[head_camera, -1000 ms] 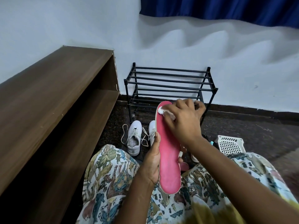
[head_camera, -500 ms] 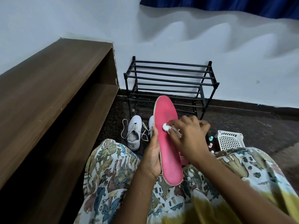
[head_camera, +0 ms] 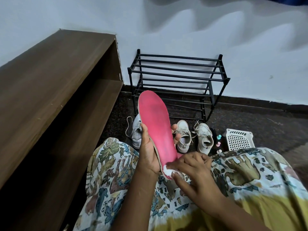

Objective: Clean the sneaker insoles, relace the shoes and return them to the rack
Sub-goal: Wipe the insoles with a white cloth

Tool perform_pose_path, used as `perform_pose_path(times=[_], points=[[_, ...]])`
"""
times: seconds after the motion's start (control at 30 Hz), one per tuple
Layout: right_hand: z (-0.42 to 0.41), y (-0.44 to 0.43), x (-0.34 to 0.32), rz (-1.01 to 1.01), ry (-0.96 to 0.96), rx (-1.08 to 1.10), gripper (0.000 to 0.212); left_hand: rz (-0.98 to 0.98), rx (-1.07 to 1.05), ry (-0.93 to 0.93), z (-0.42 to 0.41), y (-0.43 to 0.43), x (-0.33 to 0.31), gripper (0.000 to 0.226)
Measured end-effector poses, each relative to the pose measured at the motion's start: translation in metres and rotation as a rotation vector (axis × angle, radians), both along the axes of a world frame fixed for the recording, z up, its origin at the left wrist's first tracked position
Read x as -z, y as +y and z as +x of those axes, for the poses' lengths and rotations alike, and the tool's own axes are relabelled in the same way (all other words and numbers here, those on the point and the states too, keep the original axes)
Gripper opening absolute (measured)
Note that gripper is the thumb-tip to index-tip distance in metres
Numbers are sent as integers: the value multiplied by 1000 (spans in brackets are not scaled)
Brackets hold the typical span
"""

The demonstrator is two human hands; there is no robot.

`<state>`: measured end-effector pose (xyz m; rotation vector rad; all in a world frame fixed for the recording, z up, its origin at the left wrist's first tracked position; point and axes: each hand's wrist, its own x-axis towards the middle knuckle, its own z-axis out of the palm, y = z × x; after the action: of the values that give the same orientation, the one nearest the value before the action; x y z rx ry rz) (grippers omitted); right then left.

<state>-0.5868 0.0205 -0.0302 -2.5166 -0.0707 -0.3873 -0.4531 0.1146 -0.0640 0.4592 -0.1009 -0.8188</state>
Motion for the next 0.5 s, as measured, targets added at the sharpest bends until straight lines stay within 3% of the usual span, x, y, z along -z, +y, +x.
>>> perform_pose_path(times=[0.27, 0.43, 0.5], points=[[8, 1, 8, 18, -84, -21, 17, -44, -17, 45, 3, 1, -3, 74], [4, -8, 15, -90, -89, -48, 20, 6, -200, 76, 8, 3, -3, 89], [6, -14, 15, -38, -40, 18, 19, 51, -272, 85, 10, 3, -5, 99]])
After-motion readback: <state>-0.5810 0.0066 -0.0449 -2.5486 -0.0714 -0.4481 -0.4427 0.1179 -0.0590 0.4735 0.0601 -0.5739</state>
